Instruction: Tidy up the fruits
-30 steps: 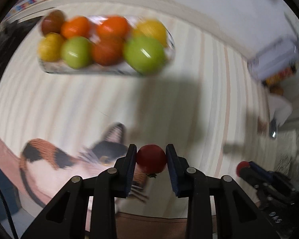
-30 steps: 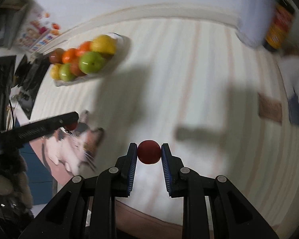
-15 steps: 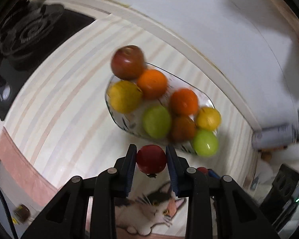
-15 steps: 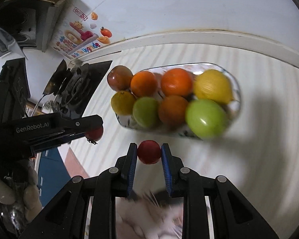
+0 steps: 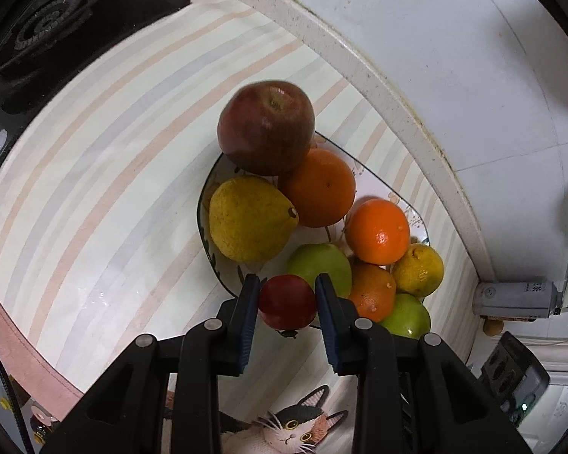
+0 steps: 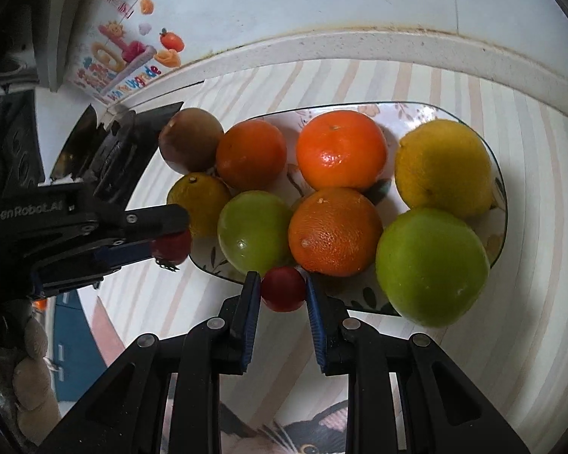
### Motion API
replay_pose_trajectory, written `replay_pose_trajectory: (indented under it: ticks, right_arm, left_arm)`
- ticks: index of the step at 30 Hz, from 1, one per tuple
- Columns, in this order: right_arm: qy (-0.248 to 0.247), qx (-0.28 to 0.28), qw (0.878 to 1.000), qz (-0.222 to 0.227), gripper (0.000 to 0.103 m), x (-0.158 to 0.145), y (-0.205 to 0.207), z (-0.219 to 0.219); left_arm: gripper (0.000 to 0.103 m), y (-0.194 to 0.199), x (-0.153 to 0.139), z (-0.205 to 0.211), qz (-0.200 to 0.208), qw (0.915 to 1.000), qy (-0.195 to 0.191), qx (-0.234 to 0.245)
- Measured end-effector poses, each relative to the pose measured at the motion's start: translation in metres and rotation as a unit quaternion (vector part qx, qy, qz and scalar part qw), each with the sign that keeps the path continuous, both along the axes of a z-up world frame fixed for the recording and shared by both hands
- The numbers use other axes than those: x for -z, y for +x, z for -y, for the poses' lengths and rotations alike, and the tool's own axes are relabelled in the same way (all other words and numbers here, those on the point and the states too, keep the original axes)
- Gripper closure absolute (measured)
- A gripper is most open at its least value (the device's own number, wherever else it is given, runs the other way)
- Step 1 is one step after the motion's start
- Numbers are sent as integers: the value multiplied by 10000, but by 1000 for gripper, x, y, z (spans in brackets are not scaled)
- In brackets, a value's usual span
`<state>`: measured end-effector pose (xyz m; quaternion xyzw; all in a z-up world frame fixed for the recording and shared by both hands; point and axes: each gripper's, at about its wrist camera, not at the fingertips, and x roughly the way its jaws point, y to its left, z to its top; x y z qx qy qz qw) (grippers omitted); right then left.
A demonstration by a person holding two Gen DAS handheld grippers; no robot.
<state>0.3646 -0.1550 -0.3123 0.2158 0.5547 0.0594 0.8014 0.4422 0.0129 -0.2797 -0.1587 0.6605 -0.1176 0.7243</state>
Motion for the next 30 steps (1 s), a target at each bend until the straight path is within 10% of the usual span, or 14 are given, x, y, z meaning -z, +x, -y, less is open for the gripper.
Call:
replay_pose_trajectory:
  ticks: [15, 20, 30]
  right_arm:
    - [-251, 39, 9997, 26, 73, 0, -2, 3]
    - [-290, 131, 9993, 183, 34, -15, -9, 6]
    - [-1008, 306, 9942, 232, 9, -74, -41, 27]
  left_arm:
    - [74, 4, 17, 9, -8, 9997, 226, 92]
    - [72, 0, 16, 6, -168, 9995, 273, 3]
    - [24, -27, -33, 1, 595, 9930, 1002, 211]
